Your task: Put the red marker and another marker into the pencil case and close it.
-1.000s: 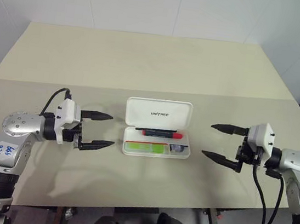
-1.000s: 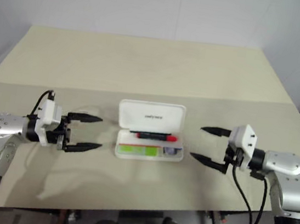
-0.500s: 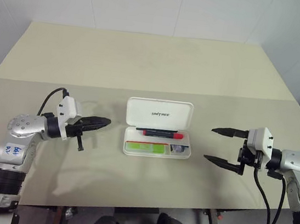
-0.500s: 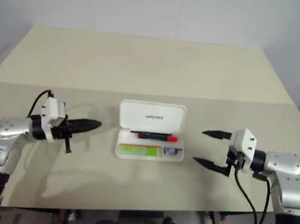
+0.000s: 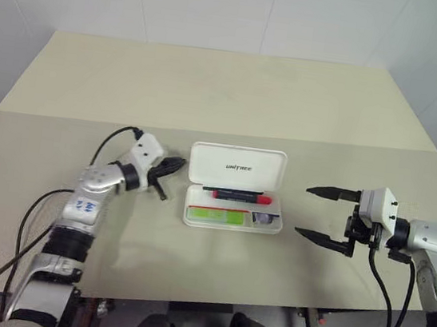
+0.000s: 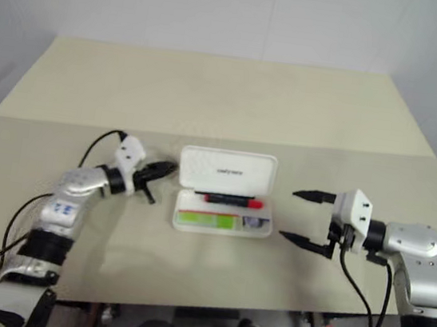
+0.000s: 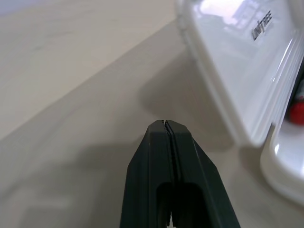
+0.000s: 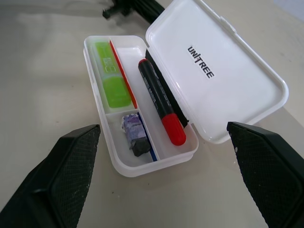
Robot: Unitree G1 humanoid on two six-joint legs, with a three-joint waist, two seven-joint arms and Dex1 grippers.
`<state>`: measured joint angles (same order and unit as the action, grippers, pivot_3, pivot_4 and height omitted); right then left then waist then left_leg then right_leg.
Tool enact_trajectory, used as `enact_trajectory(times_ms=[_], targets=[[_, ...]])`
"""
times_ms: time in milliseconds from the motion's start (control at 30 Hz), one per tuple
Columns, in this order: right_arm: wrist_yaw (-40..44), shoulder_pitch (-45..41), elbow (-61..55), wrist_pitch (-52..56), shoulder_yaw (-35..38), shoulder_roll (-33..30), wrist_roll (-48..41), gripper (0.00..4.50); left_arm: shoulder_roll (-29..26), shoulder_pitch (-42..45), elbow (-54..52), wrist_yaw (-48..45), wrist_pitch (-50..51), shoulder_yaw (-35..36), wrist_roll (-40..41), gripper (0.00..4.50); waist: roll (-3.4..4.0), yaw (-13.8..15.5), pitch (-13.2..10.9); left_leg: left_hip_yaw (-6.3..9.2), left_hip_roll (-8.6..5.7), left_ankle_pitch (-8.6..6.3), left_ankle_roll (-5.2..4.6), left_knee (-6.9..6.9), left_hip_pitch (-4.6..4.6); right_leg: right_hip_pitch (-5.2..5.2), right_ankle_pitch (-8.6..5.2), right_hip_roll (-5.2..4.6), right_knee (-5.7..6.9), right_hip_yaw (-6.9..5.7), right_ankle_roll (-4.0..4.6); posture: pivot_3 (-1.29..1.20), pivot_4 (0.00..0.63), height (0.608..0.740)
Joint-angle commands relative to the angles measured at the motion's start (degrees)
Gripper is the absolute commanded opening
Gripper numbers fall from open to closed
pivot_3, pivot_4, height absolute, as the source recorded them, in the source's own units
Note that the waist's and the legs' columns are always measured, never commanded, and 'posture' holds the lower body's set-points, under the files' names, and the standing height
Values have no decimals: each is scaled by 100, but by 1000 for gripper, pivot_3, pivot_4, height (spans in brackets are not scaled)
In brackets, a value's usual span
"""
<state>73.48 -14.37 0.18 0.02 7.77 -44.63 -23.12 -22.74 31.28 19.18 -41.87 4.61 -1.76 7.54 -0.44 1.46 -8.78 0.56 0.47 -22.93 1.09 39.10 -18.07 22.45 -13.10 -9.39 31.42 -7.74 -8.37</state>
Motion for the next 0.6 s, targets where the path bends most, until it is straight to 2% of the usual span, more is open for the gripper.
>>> enact_trajectory(times_ms=[33, 267, 467, 600], targets=[[-114, -26, -208, -4, 39, 34, -93, 4500, 28, 175, -158, -157, -277, 2, 96, 44, 0, -12, 0, -5, 2, 0, 0, -2, 0, 1, 0, 0, 0, -4, 0, 0, 150, 740], [-295, -51, -352, 94, -73, 119, -94, 4500, -63, 211, -289, -771, -1626, 261, 483, 44, 0, 5, 0, -19, 10, 0, 0, 0, 4, 3, 1, 0, 0, -3, 2, 0, 150, 740], [-391, -47, -452, 199, -90, 144, -102, 4500, -303, 316, -251, -1352, -2135, 72, 406, 44, 0, 6, 0, -21, 9, 0, 0, 4, 1, 2, 3, 0, -2, -4, 2, 0, 150, 740], [-443, -8, -468, 211, -43, 145, -114, 4500, -345, 303, -639, -1927, -2003, -255, 559, 44, 0, 7, 0, -25, 9, 0, 0, 2, 1, 2, 3, 0, -2, -5, 2, 0, 150, 740]])
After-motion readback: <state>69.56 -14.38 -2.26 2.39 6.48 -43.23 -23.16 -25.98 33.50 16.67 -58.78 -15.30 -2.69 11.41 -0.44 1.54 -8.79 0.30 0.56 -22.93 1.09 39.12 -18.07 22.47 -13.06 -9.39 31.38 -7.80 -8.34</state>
